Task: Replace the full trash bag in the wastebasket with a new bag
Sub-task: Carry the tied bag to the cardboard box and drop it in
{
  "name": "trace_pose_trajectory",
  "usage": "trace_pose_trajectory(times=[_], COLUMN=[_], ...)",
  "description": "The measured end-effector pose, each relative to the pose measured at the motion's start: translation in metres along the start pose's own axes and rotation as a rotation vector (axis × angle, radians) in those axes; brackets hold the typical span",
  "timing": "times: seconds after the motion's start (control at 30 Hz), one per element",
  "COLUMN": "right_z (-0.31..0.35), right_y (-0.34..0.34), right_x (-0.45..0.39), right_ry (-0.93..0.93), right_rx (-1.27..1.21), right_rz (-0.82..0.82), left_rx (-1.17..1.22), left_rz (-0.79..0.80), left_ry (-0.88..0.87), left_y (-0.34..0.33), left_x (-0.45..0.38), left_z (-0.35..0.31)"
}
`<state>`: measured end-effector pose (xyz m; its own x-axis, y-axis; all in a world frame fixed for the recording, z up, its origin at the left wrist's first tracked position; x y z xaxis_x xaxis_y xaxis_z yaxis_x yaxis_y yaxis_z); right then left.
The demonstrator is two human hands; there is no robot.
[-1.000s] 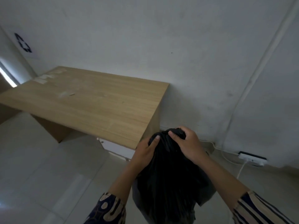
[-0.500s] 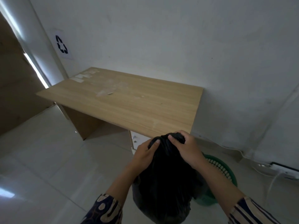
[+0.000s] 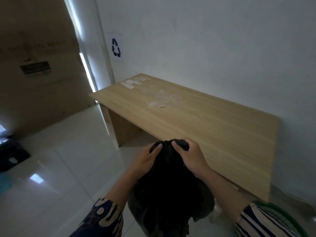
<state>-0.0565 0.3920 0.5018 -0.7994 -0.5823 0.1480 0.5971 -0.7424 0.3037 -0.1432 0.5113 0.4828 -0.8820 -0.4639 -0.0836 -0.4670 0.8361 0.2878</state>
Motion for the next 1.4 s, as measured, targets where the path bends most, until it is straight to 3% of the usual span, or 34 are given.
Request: trace_pose_trajectory(times=[0.27,0.83,1.4], right_z=[0.054,0.176,0.24], right_y=[-0.117,-0.397,-0.604], right_x=[-0.091,-0.317,-0.536], right_ry=[0.043,0.066,-0.001], right_rx=[0.021,-0.024,-0.084], right_rz=[0.113,0.168,0.273], left_rx=[-0.056,-0.13,-0.223], left_rz=[-0.152,-0.195,-0.248], left_ry=[0.025,0.052,0.179], left_y=[0.131,0.452,0.67], left_x=[-0.051,-0.22,-0.396], left_z=[0.046,0.148,0.265])
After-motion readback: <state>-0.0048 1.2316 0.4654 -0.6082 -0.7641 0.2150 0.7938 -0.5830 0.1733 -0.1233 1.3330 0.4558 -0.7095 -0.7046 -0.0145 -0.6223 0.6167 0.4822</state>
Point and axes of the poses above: each hand's wrist, its own x-axis away from the middle knuckle, its own y-axis out of the back of the hand, z = x × y, the point moved 3 cm from there along -x, towards the middle knuckle, and after that the axes turned 7 degrees about -y, right-handed, at the moved point
